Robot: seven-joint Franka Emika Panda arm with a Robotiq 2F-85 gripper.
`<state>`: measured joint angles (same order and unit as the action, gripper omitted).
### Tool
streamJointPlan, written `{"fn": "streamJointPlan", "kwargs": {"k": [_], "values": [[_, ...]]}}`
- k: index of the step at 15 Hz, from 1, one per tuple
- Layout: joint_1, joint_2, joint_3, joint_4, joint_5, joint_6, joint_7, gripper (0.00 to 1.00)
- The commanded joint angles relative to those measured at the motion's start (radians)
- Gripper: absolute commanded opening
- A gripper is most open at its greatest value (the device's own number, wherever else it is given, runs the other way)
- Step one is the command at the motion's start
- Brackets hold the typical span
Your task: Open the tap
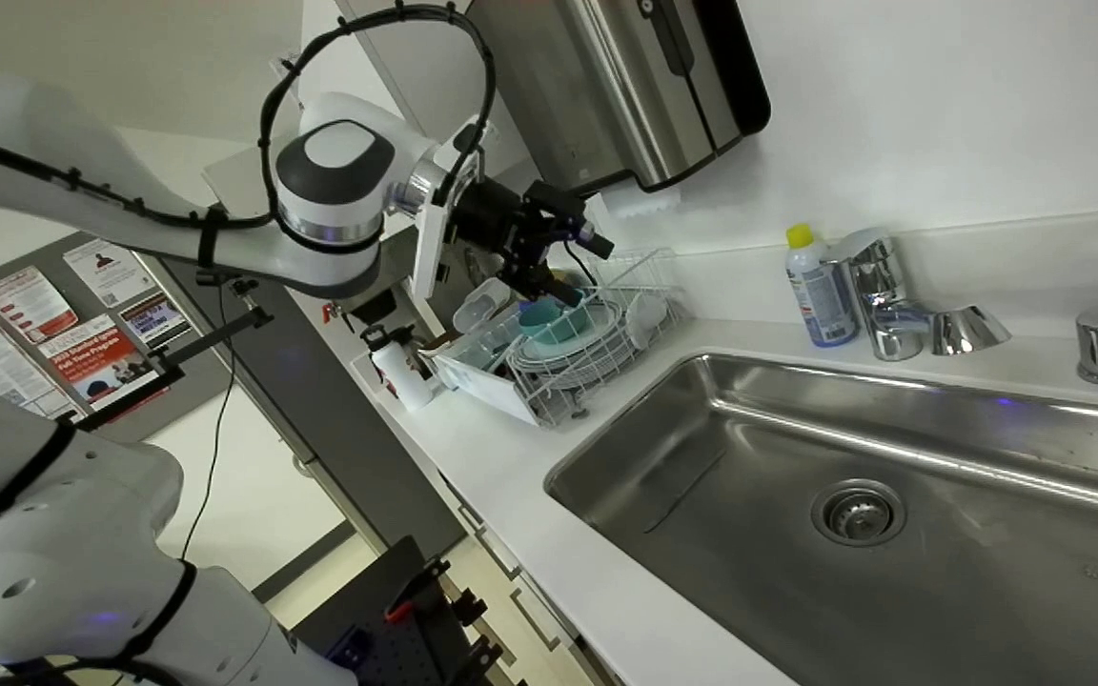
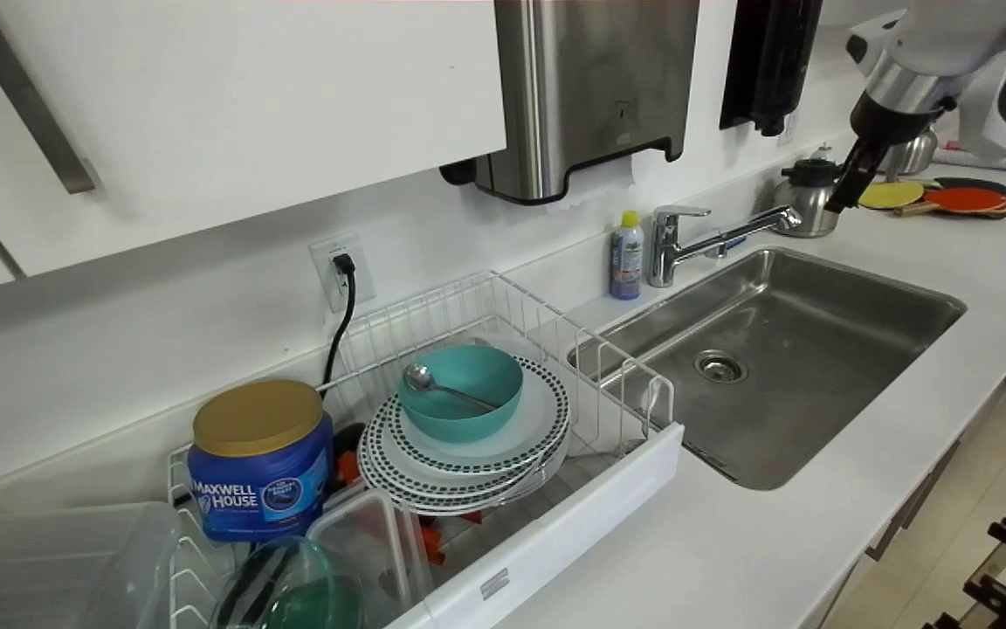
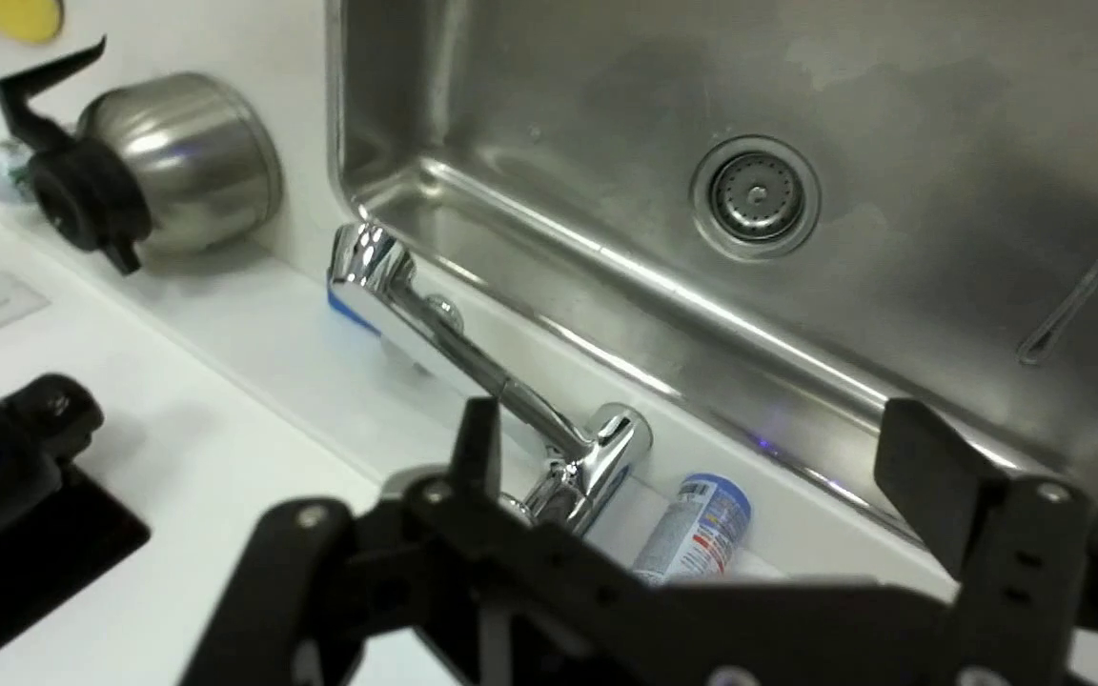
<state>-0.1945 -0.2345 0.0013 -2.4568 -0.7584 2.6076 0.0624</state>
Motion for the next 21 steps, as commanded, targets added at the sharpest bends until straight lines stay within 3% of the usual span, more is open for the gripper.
{"fn": "streamJointPlan", "kwargs": {"k": [1, 7, 10, 11, 16, 21], "values": [[-0.078, 0.09, 0.006, 0.034, -0.281, 0.141, 0.042, 1.0], [-0.172, 0.256, -0.018, 0.185, -0.804, 0.332, 0.137, 1.0], [-0.169, 0.327, -0.03, 0.297, -1.059, 0.322, 0.265, 1.0], [-0.168, 0.272, -0.029, 0.215, -0.947, 0.313, 0.201, 1.0], [-0.166, 0.295, -0.029, 0.231, -0.958, 0.313, 0.219, 1.0], [-0.156, 0.379, -0.009, 0.341, -1.371, 0.28, 0.504, 1.0]]}}
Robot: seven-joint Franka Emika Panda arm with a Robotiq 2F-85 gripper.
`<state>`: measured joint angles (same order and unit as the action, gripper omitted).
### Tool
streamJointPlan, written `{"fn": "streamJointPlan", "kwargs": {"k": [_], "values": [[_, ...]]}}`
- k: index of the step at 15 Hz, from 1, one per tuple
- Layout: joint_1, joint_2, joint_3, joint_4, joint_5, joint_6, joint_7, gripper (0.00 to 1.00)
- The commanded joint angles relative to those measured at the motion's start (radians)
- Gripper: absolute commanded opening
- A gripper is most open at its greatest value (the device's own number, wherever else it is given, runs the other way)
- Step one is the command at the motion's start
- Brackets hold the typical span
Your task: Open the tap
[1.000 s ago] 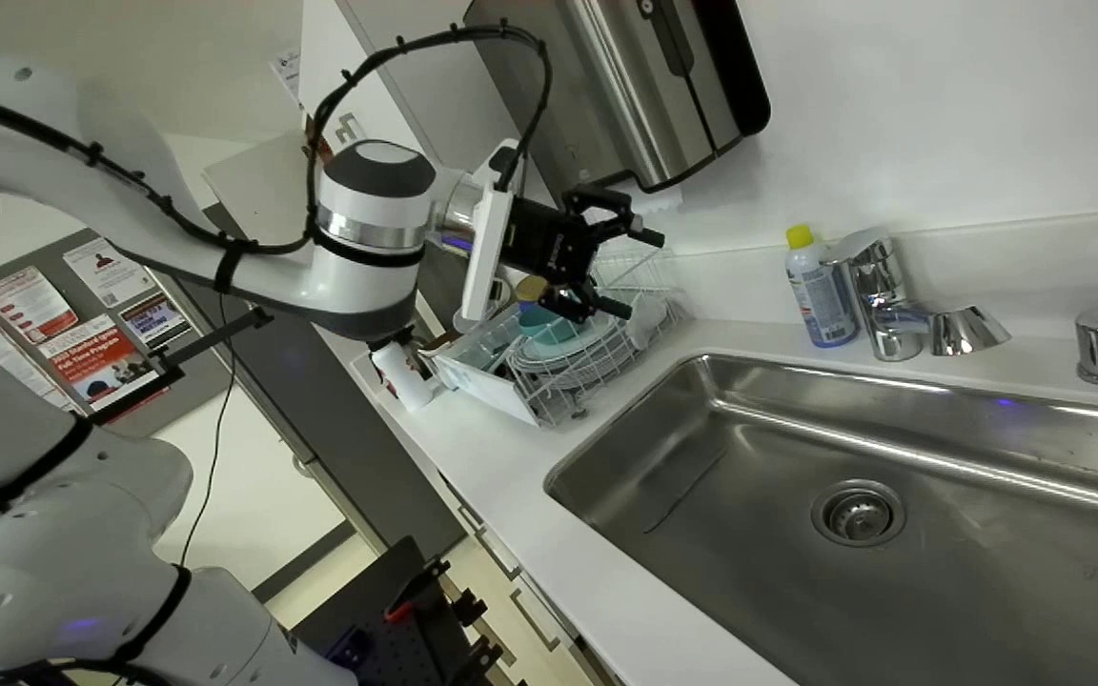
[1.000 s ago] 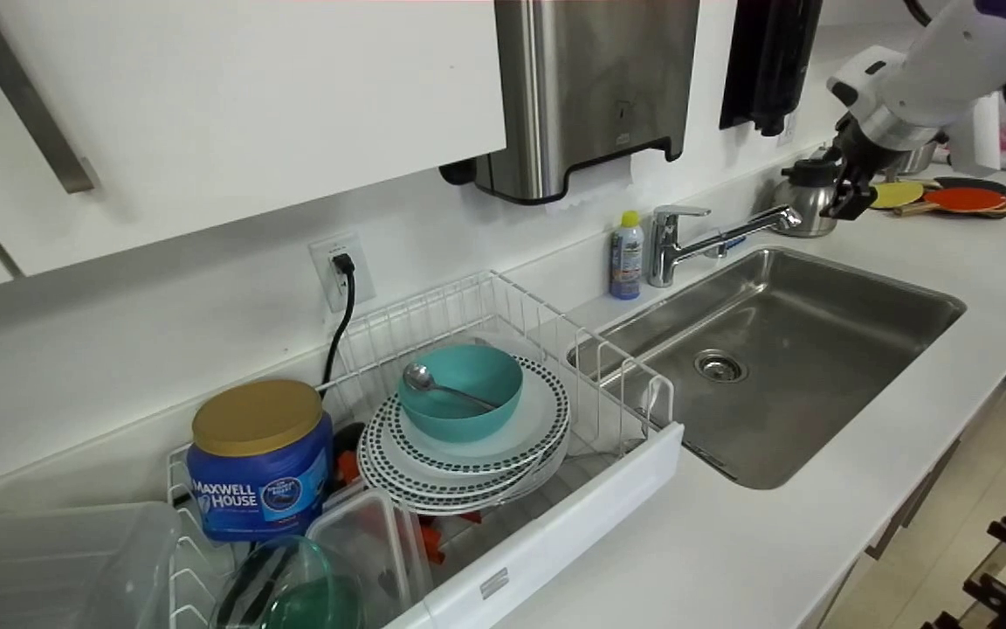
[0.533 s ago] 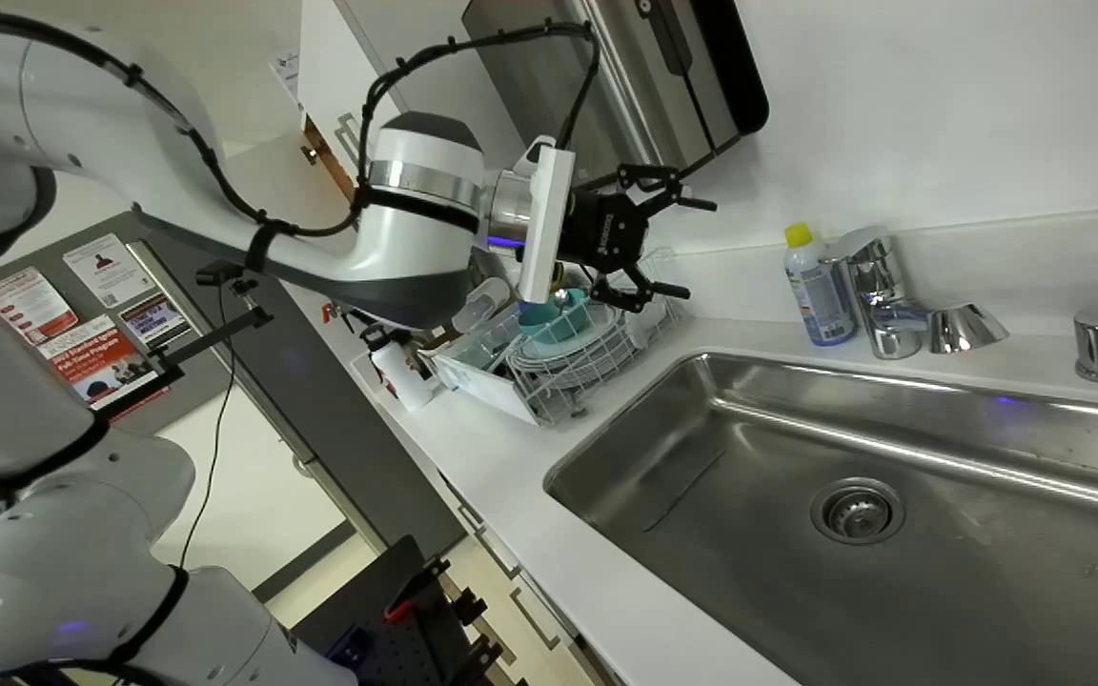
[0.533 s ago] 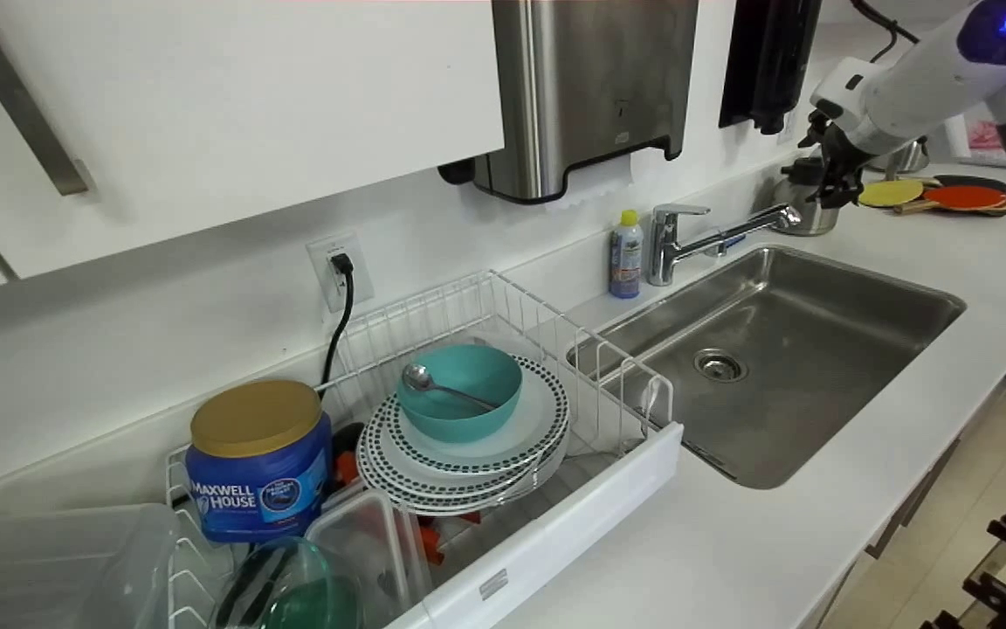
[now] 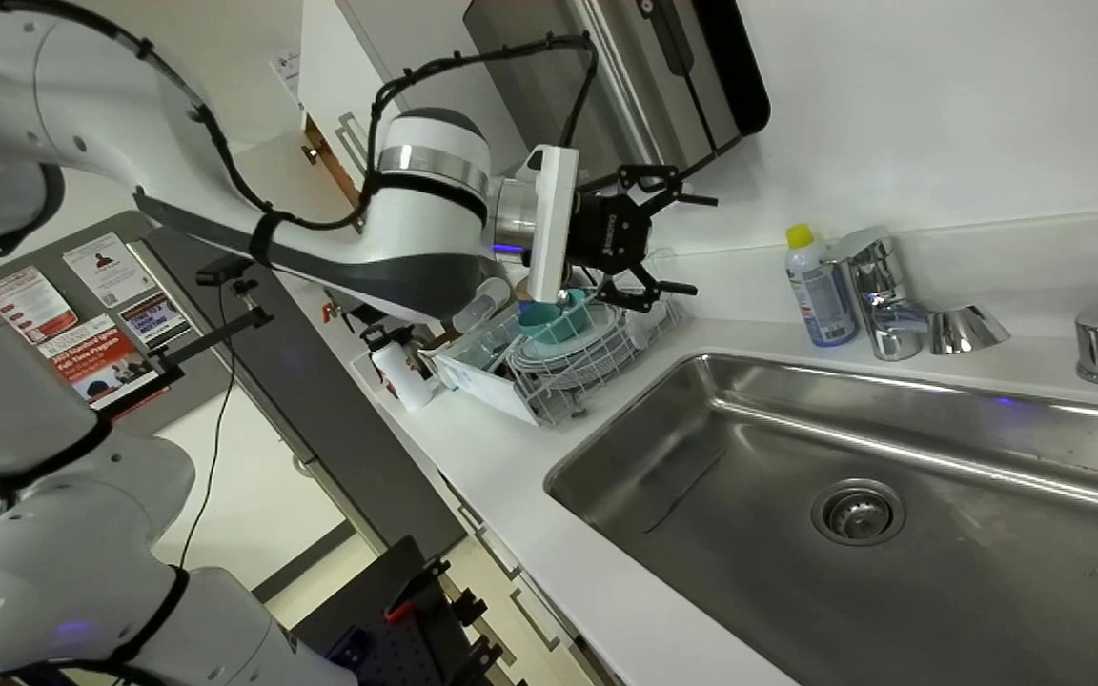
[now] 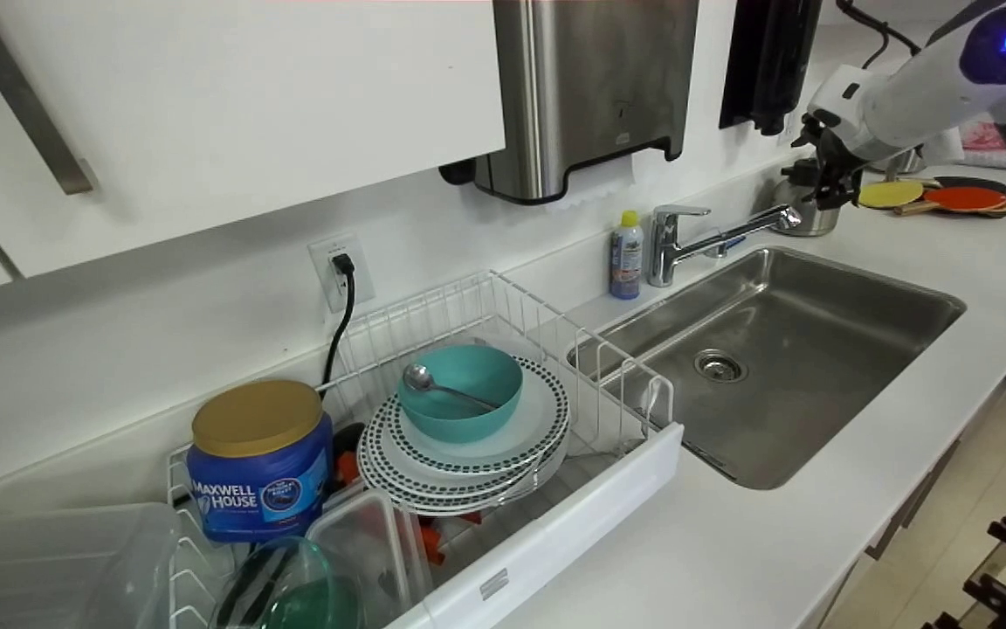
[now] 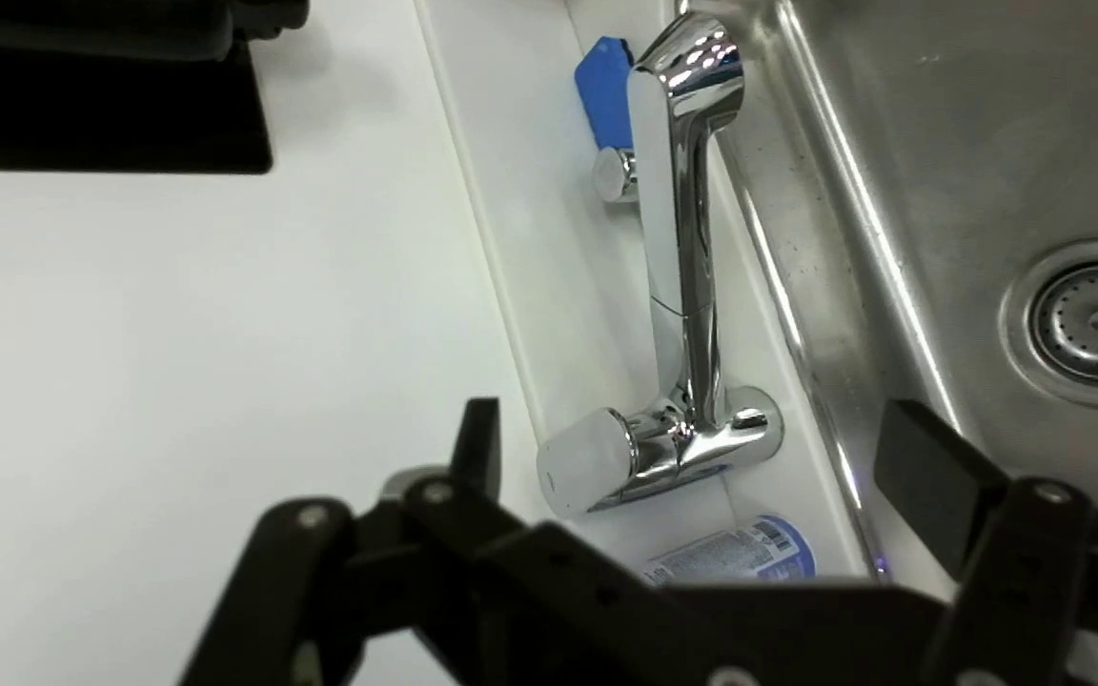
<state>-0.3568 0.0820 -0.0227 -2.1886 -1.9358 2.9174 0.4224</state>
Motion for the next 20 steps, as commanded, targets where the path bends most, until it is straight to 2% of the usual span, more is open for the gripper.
{"fn": "streamJointPlan", "kwargs": {"k": [1, 5, 7, 9, 11, 12, 16, 20], "values": [[0.004, 0.082, 0.025, 0.092, -0.282, -0.037, 0.213, 1.0], [-0.021, 0.175, 0.073, 0.133, -0.621, -0.111, 0.539, 1.0], [-0.032, 0.234, 0.092, 0.147, -0.746, -0.169, 0.668, 1.0], [-0.051, 0.279, 0.14, 0.169, -0.69, -0.224, 0.643, 1.0], [-0.058, 0.314, 0.15, 0.185, -0.675, -0.264, 0.64, 1.0], [-0.007, 0.282, 0.095, 0.15, -0.67, -0.233, 0.635, 1.0], [-0.012, 0.317, 0.106, 0.178, -0.67, -0.252, 0.637, 1.0], [0.032, 0.38, 0.114, 0.28, -0.671, -0.254, 0.59, 1.0]]}}
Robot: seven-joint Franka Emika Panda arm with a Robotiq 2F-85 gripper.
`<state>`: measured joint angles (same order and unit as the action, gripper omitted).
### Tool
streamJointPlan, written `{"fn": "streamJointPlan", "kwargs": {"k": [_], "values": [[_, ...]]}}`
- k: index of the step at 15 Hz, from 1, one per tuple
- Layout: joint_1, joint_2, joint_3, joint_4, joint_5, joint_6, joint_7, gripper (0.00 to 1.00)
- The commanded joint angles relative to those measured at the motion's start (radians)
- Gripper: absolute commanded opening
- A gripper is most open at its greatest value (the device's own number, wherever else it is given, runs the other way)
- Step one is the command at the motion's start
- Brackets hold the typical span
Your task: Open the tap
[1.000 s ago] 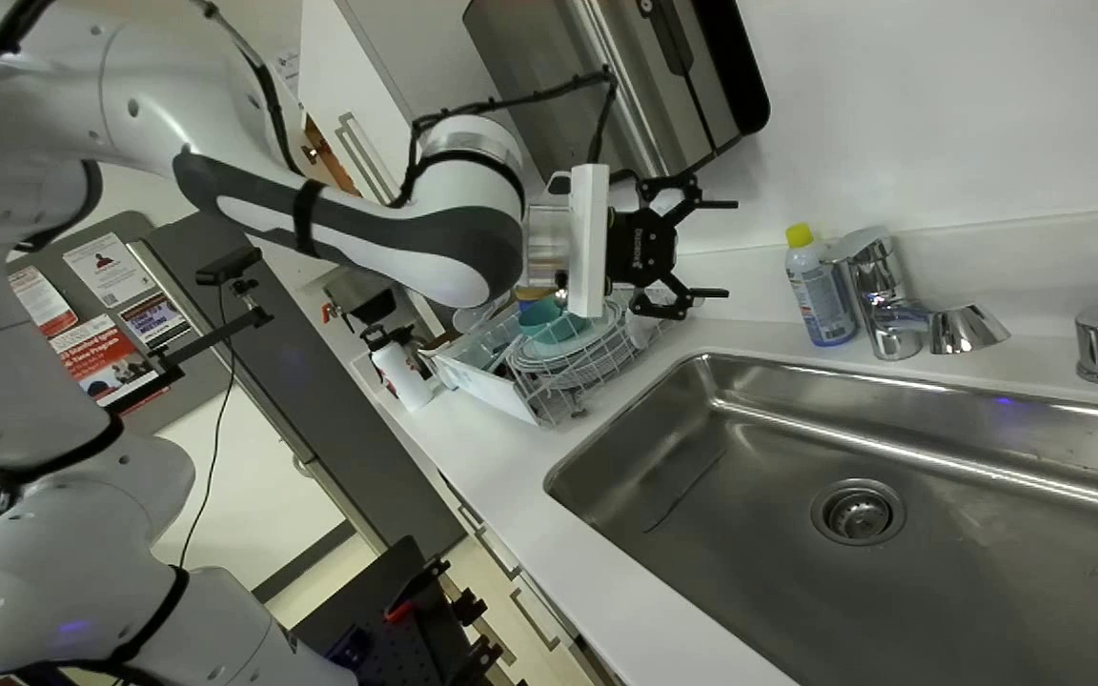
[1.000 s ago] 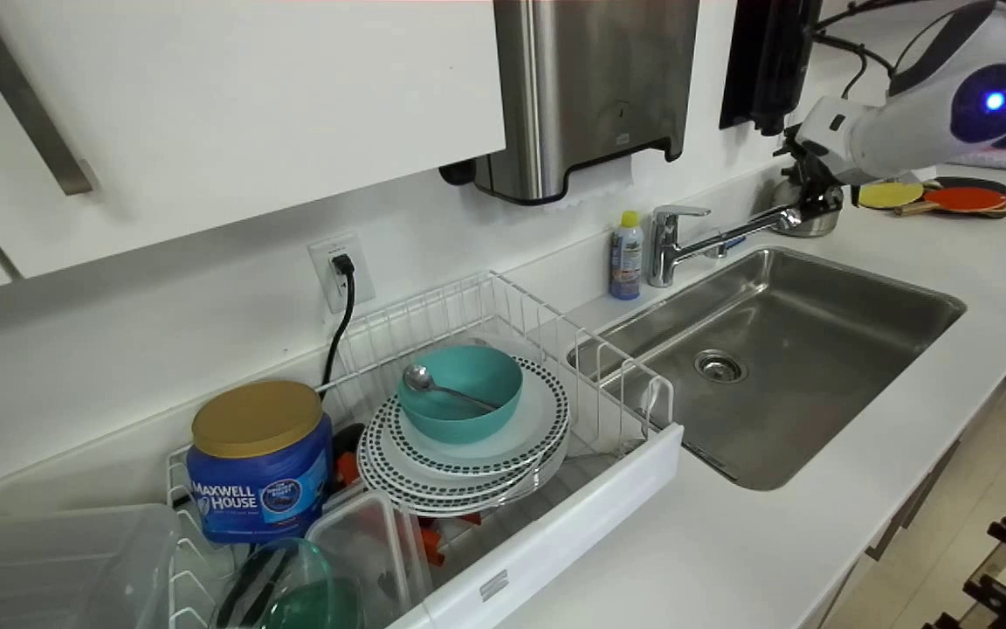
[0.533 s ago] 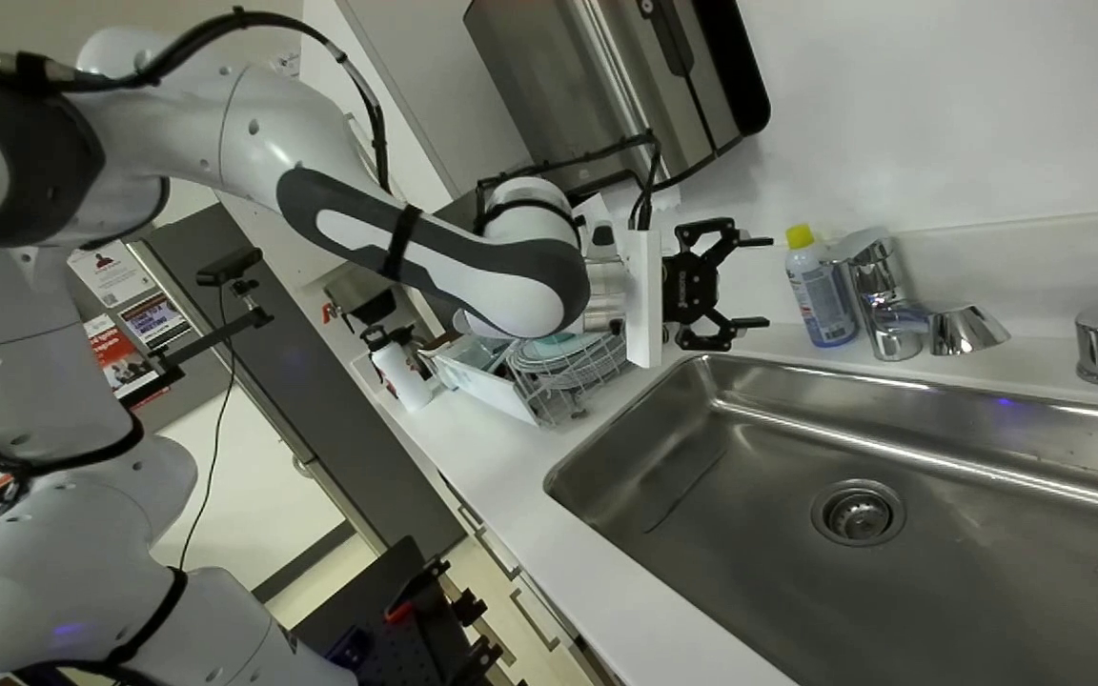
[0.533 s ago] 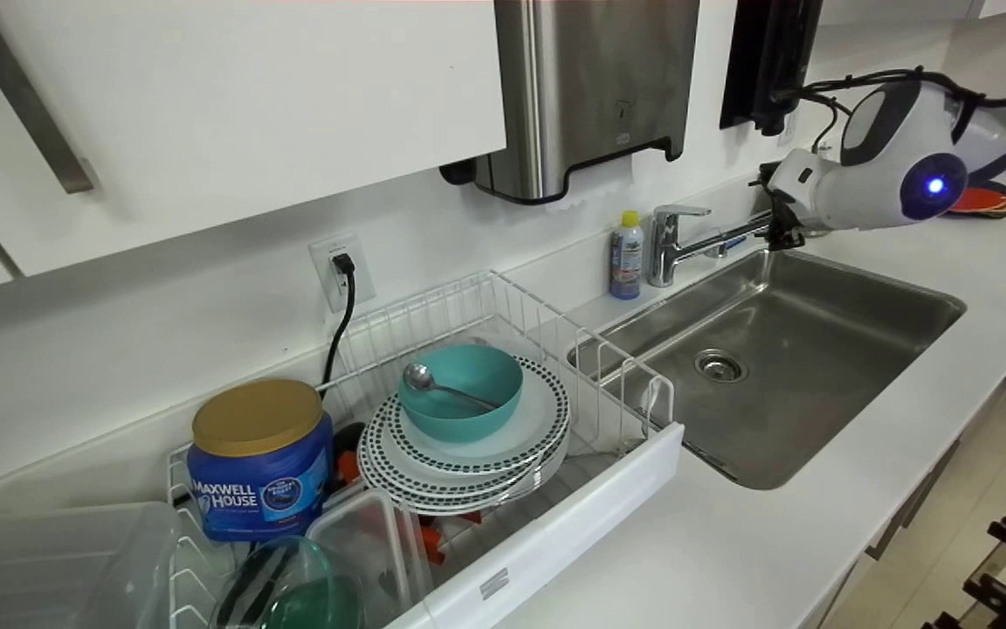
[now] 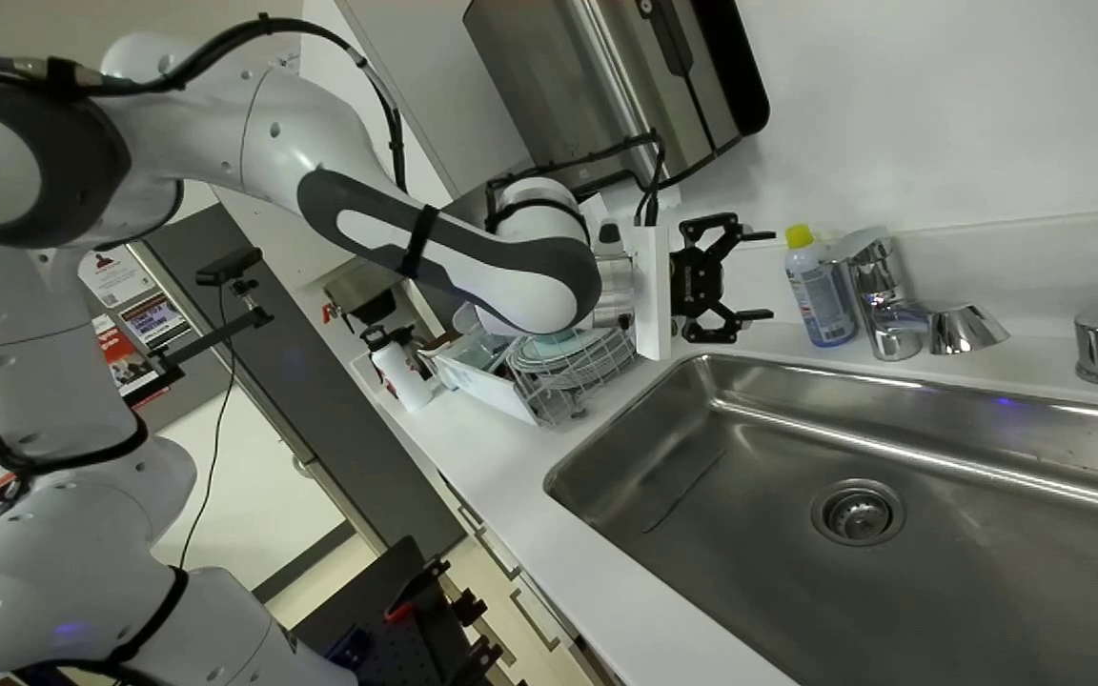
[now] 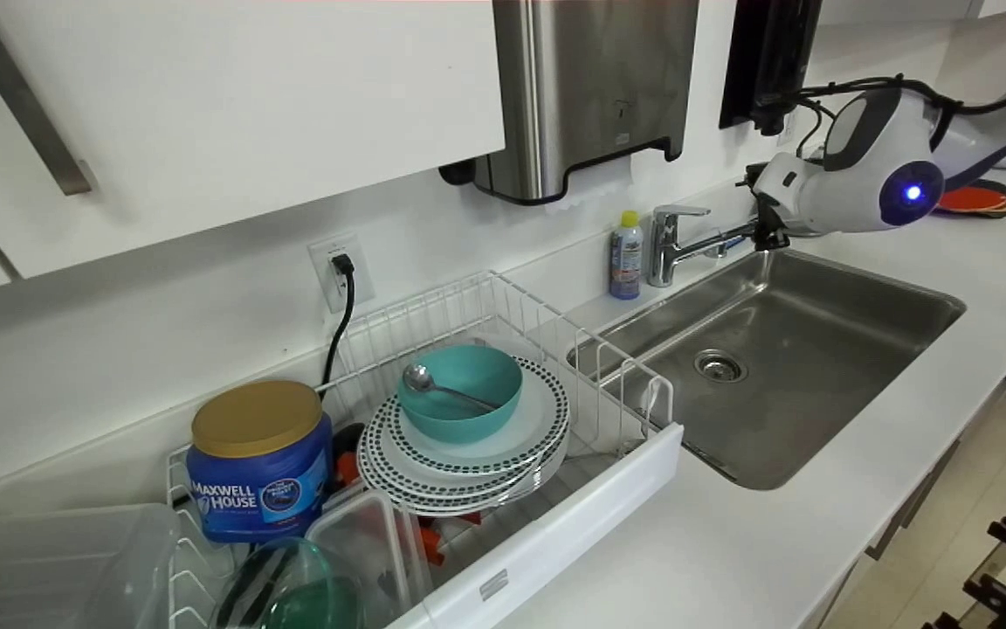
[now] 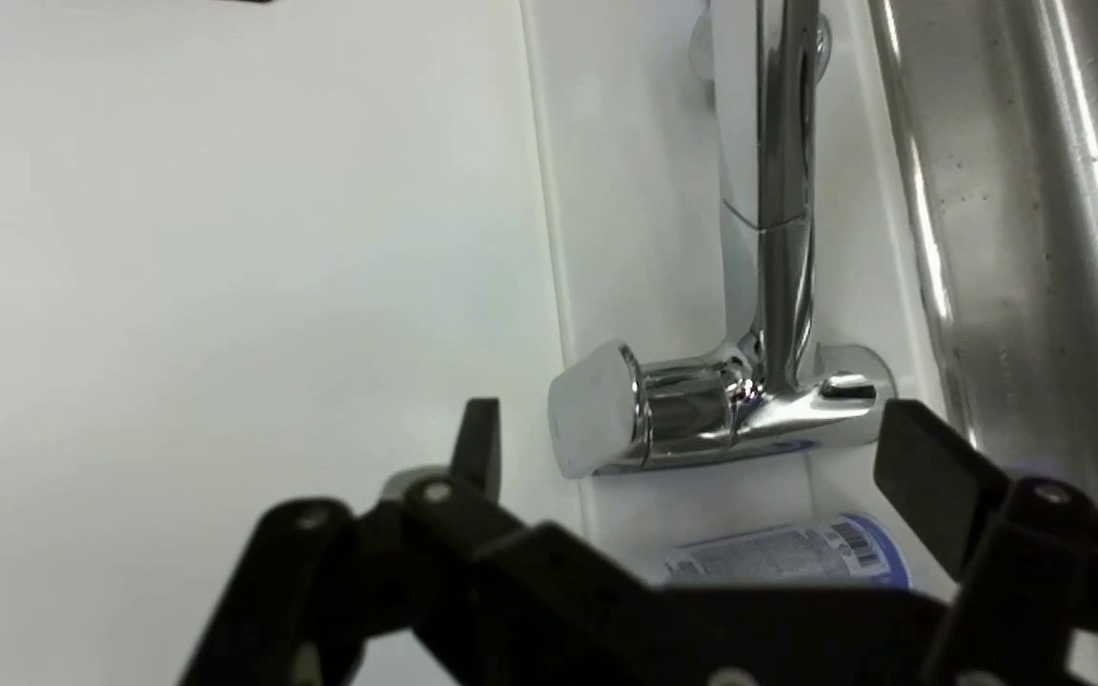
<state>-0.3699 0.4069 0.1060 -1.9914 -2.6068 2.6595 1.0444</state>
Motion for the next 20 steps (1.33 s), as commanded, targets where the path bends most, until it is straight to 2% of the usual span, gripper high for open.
{"fn": "streamJointPlan", "kwargs": {"k": [1, 4, 7, 8, 12, 19, 20], "values": [[0.056, 0.075, -0.015, 0.112, 0.0, 0.003, -0.044, 1.0], [0.072, 0.143, -0.019, 0.205, 0.001, 0.056, -0.115, 1.0], [0.058, 0.198, -0.017, 0.282, 0.002, 0.113, -0.189, 1.0], [0.013, 0.211, 0.02, 0.297, 0.0, 0.119, -0.227, 1.0], [-0.052, 0.245, 0.059, 0.344, 0.0, 0.122, -0.3, 1.0], [-0.142, 0.342, 0.158, 0.445, 0.0, 0.112, -0.339, 1.0], [-0.151, 0.351, 0.171, 0.454, 0.0, 0.11, -0.343, 0.8]]}}
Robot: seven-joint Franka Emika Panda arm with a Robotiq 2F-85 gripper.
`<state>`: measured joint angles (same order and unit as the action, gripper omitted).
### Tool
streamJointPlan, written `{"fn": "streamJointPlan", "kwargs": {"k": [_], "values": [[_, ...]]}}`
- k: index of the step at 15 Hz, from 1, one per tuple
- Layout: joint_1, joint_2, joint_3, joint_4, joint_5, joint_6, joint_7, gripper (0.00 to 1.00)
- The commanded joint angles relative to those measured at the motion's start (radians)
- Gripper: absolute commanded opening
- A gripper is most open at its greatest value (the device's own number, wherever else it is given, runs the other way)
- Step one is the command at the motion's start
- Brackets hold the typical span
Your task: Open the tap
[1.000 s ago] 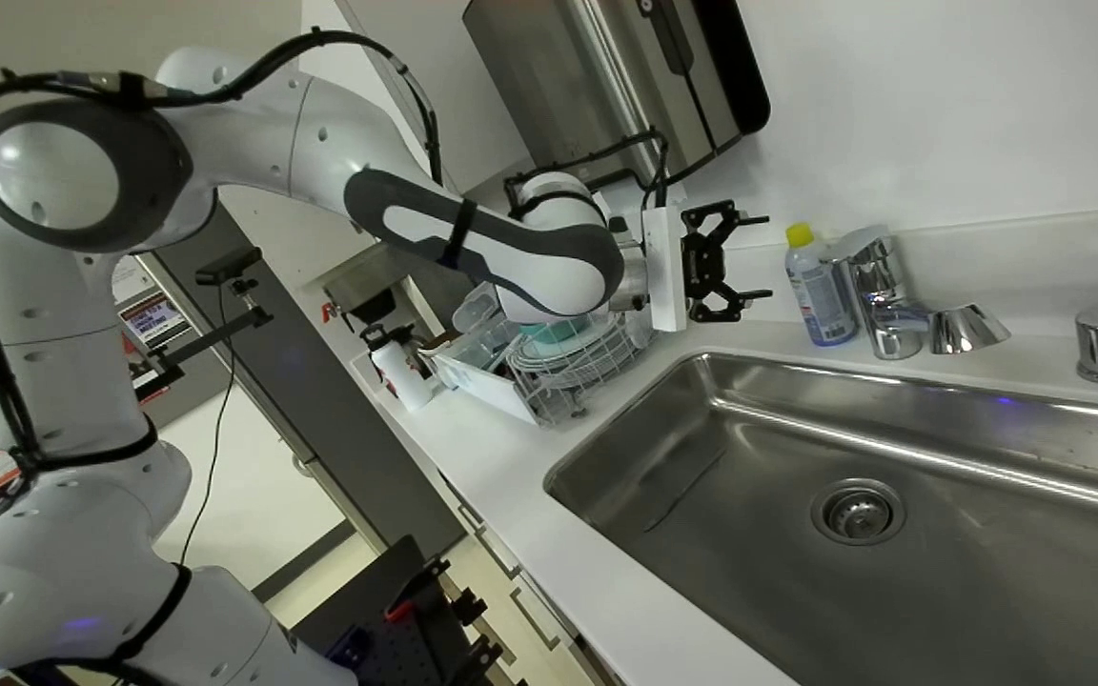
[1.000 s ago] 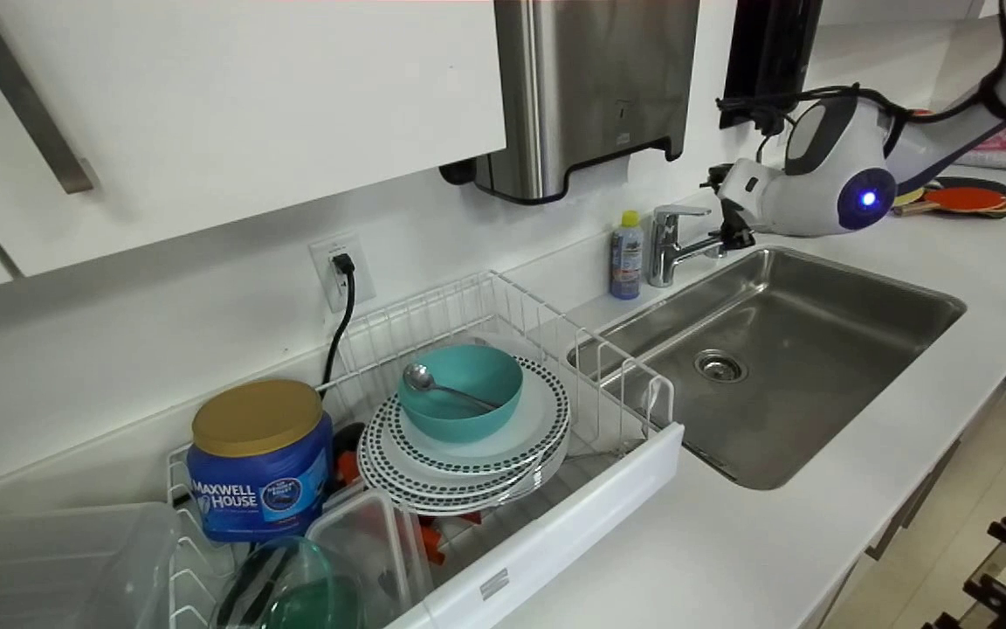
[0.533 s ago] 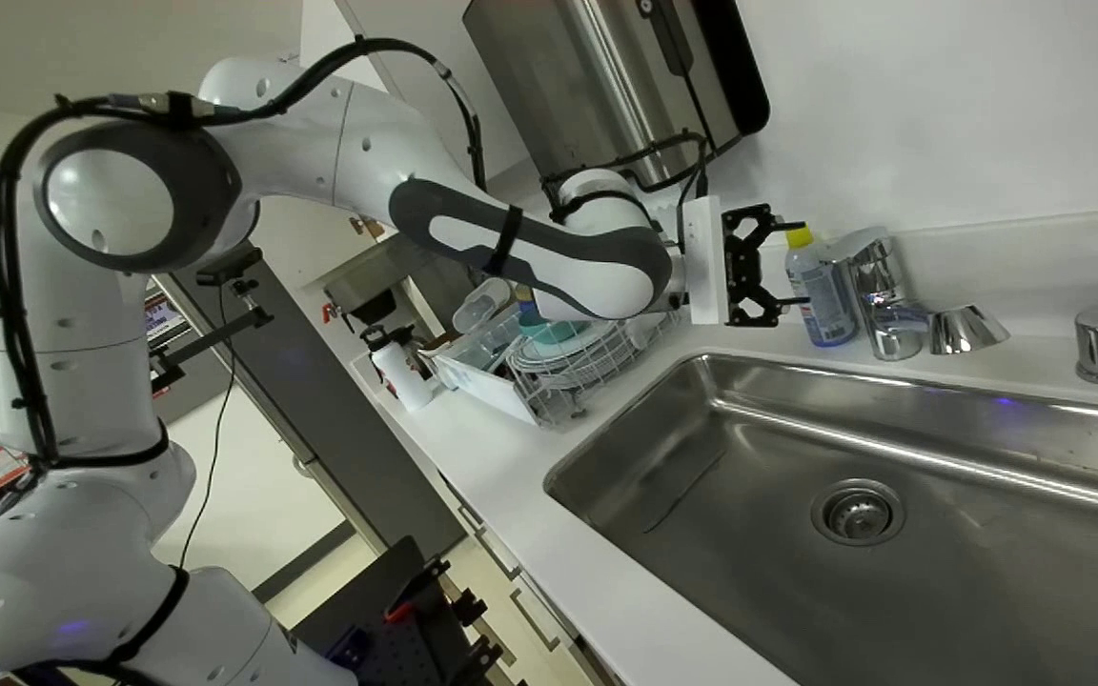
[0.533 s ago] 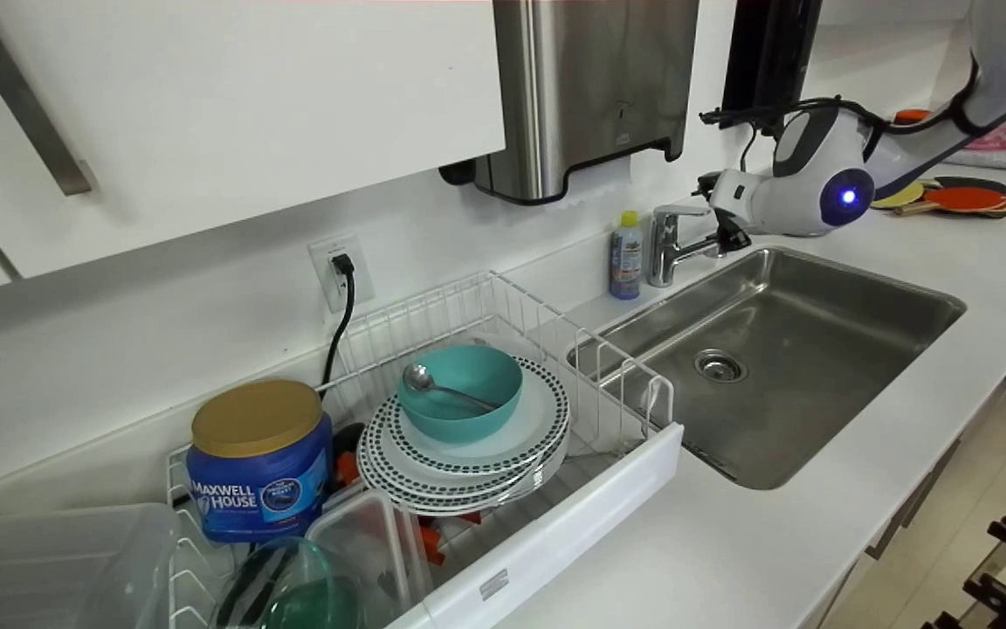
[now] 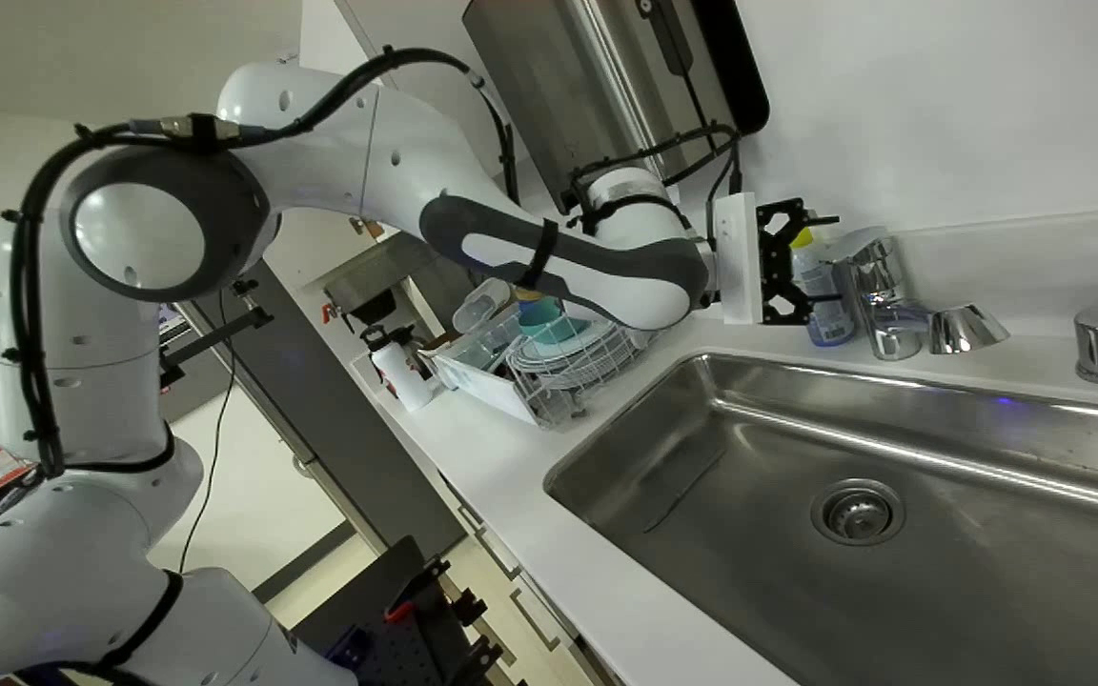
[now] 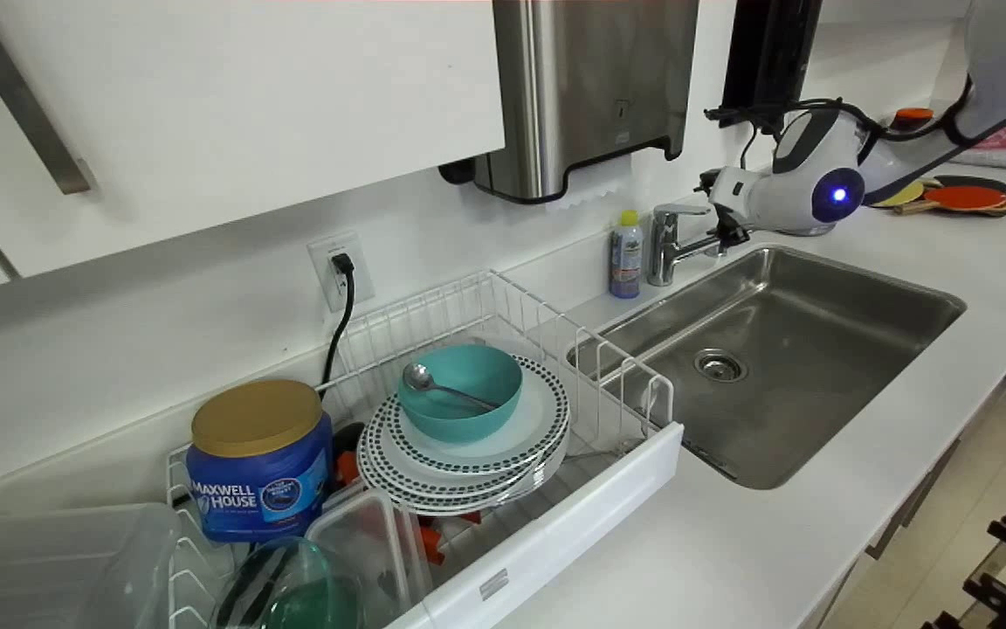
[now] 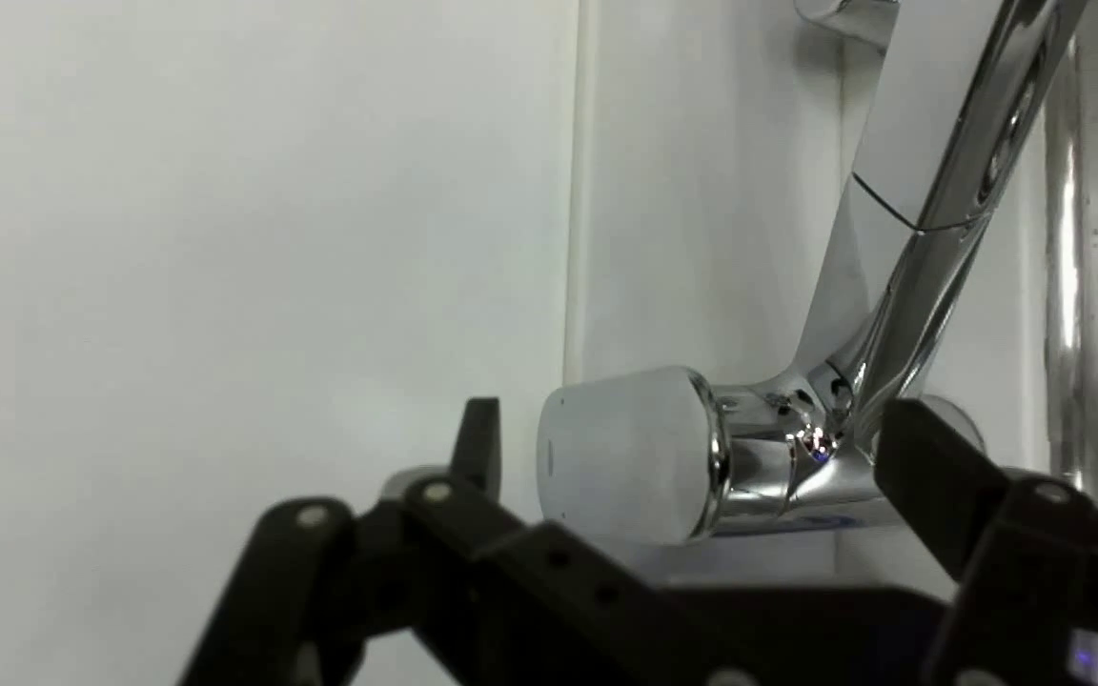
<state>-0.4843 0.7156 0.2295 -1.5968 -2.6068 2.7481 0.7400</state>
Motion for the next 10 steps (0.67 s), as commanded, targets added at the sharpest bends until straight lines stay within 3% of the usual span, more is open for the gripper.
{"fn": "streamJointPlan", "kwargs": {"k": [1, 10], "values": [[-0.045, 0.052, 0.06, 0.072, 0.0, 0.023, -0.044, 0.74], [-0.093, 0.072, 0.124, 0.118, 0.0, 0.06, -0.052, 0.06]]}}
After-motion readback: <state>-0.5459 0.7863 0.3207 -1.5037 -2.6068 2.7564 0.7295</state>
